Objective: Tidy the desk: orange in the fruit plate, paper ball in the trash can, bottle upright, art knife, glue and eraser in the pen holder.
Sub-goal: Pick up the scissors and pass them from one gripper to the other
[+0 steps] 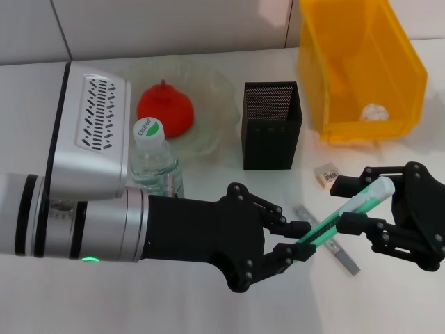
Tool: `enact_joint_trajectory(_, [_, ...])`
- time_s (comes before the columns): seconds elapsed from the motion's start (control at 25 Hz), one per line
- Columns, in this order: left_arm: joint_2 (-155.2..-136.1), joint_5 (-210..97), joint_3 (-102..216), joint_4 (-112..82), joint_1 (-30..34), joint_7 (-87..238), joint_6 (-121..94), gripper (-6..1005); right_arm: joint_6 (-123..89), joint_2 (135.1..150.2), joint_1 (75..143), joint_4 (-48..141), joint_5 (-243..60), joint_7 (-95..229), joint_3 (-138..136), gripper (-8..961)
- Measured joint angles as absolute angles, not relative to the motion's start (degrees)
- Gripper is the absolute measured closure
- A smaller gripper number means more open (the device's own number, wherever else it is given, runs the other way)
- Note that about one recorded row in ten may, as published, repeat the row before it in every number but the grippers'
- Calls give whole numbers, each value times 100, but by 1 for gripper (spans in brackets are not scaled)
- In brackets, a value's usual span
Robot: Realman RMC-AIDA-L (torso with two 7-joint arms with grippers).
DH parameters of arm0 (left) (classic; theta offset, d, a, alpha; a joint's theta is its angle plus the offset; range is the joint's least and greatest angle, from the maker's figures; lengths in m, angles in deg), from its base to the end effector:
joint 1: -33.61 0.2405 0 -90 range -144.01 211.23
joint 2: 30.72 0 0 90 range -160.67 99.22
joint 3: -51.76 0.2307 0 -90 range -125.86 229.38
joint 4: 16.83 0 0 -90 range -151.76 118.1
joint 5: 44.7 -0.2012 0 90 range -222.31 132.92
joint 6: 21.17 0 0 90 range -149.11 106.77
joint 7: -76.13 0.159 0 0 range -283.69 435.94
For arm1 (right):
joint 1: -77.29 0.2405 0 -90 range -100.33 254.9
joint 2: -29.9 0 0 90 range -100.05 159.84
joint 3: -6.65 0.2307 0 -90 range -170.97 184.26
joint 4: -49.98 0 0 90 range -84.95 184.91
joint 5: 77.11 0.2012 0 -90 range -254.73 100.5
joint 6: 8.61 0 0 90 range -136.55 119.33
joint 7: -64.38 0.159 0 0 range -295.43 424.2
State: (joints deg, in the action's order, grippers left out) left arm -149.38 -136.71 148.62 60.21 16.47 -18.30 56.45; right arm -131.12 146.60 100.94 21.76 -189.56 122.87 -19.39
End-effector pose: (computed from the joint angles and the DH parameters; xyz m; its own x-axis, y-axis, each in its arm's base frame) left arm -0.0978 0.2477 -0.0571 0.9114 0.0253 0.4107 0.0067 -0.9989 0.0467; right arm 0.2269 0.2255 0.0393 0.5875 -0.0856 -0.8047 -0.1805 -0.9832 -0.0272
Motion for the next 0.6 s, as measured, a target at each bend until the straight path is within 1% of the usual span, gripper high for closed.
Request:
enact_joint_trajectory(0.36, [-14938, -13655, 14851, 5966, 1644, -1844, 5688, 751, -13136, 14656, 10126, 2166, -18957, 12286, -1956, 578])
enact_joint_trajectory(0.56, [-14939, -13600, 14844, 5842, 1613, -1844, 5691, 747, -13172, 14673, 10131, 2136, -18958, 12144, -1955, 754])
enact_joint_trajectory(0.6, [-14938, -13602, 14840, 5822, 1611, -1844, 5693, 746, -13172, 14673, 10131, 2136, -18958, 12144, -1955, 757])
